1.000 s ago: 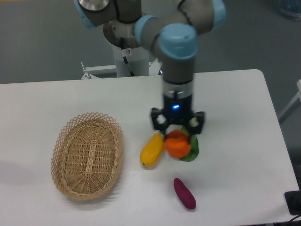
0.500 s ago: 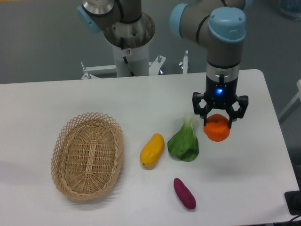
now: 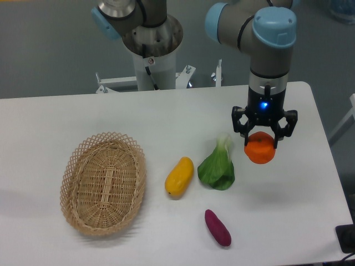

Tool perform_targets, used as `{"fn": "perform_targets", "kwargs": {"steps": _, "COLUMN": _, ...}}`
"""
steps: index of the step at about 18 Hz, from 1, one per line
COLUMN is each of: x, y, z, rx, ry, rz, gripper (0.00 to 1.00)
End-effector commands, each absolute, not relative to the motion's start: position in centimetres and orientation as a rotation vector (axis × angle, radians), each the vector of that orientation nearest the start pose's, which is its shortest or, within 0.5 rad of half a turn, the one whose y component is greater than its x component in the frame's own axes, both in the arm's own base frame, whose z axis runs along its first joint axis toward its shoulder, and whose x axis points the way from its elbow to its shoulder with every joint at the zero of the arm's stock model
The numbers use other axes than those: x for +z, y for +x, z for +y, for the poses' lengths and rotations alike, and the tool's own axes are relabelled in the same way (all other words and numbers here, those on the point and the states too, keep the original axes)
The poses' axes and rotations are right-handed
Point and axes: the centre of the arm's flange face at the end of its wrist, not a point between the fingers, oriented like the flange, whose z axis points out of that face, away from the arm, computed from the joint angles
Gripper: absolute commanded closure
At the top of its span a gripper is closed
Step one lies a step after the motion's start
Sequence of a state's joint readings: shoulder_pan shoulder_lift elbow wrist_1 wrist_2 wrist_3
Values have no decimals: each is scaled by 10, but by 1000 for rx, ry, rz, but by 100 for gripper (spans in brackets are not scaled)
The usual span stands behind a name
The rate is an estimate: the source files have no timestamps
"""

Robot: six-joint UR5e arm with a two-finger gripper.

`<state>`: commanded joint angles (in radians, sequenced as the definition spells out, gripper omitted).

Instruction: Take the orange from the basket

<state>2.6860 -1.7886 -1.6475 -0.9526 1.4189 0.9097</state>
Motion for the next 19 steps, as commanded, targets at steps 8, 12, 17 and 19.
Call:
{"fn": "perform_targets", "kwargs": {"steps": 8, "x": 403, "y": -470, "z": 392, "rx": 278, "ry": -2815, "rz": -263, "gripper": 36}}
{"fn": "perform_targets", "kwargs": {"steps": 12, "x": 403, "y": -470, "z": 392, "rx": 278, "ry": -2815, "rz": -263, "gripper": 36}}
{"fn": "perform_targets", "kwargs": {"steps": 17, "x": 404, "y": -470, "z": 392, "rx": 276, "ry": -2807, "rz": -264, "gripper": 36}}
{"fn": "perform_targets", "kwargs": {"steps": 19, "x": 403, "y": -470, "z": 392, "rx": 274, "ry": -2807, "rz": -267, "gripper": 36}}
